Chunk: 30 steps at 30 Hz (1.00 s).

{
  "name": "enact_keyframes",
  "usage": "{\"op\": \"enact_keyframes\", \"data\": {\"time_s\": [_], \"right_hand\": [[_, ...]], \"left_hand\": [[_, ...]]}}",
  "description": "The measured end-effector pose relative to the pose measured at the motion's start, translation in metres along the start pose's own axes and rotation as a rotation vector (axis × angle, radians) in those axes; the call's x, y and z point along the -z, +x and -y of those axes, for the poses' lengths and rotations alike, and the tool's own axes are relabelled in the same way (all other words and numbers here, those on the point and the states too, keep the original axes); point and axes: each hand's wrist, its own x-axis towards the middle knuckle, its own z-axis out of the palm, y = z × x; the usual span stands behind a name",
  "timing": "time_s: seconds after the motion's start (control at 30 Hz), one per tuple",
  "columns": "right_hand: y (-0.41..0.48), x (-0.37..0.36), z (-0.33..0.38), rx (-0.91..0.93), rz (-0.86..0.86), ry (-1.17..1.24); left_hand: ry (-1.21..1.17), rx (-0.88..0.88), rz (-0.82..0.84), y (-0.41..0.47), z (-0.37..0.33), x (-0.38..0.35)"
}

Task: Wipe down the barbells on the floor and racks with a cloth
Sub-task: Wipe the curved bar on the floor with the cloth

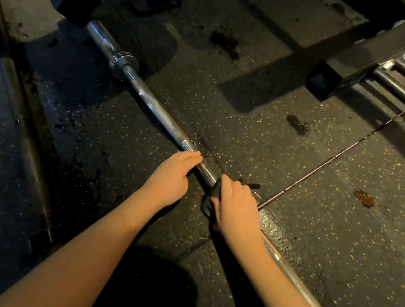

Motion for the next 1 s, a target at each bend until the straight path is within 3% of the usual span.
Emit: {"op": "enact_keyframes", "data": {"time_s": [0.17,0.27,0.6,1.0], "right_hand": [[-0.003,-0.002,0.002,-0.06,-0.065,-0.106],[0.029,0.01,0.024,-0.073,0.061,-0.108],[0.037,0.013,0.021,-0.093,0.214,0.004],[0.006,0.026,0.006,-0.1,0.287,0.083]], "left_hand": [[0.007,0.016,0.017,-0.001,-0.005,0.001],[0.049,0.032,0.034,0.0,-0.009,0.001],[0.391,0.014,0.253,0.015,-0.028,0.03],[0.514,-0.18,0.163,0.013,-0.015,0.015]]}}
